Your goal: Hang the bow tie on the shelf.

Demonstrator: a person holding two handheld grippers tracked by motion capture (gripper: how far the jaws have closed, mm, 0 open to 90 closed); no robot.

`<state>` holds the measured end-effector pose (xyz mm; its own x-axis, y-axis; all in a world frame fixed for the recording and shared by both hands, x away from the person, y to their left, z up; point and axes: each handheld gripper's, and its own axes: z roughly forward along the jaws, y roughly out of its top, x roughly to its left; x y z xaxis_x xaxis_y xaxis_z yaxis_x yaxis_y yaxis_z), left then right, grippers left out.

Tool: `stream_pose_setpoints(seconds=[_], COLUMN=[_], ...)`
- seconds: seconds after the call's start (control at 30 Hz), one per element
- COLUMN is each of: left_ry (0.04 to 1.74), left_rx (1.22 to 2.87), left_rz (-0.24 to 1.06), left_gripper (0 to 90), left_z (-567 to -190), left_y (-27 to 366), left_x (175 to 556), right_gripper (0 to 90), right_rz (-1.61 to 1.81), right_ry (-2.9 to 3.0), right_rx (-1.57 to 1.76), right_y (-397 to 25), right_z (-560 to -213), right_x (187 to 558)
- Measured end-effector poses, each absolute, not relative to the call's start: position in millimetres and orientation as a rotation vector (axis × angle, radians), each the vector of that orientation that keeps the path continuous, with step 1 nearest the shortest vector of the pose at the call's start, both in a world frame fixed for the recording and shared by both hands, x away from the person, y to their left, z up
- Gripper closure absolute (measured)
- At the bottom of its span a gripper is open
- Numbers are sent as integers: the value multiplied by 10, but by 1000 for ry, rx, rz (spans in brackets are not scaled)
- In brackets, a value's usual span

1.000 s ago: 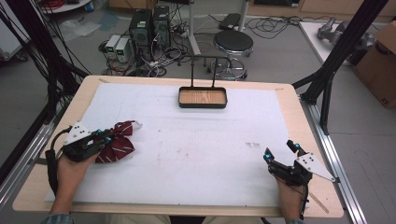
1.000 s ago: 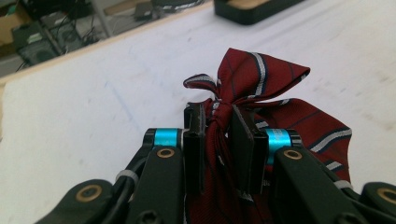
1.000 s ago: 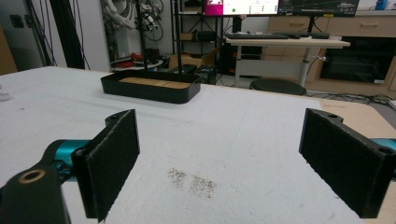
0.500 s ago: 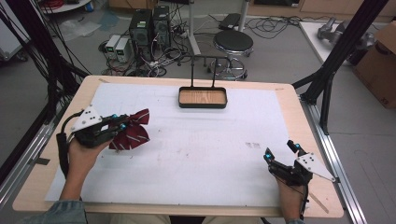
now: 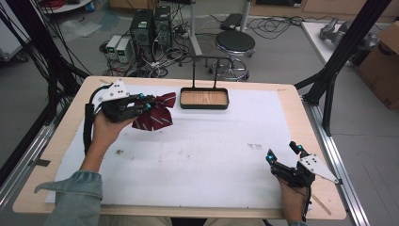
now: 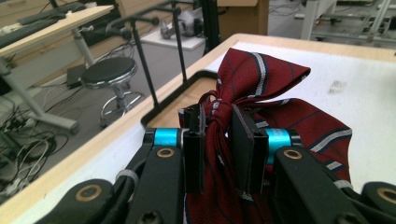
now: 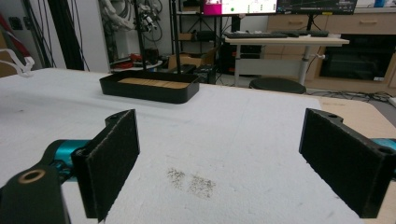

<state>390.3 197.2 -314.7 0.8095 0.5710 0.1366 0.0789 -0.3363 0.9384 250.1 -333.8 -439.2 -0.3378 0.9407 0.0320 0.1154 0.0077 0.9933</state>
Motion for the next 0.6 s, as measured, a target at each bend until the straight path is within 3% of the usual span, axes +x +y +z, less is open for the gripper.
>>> stream_pose_setpoints(seconds=[0.6], left_ry=[445], left_rx=[1842], left_rz=[563], left_gripper=[750], left_z=[-2855], left_y=[1418], left_x=[4584], right_gripper=[112], right_rz=[1424], right_ry=[1542], right_rx=[1128], right_y=[-3348], right_z=[-4393], right_x=[2502])
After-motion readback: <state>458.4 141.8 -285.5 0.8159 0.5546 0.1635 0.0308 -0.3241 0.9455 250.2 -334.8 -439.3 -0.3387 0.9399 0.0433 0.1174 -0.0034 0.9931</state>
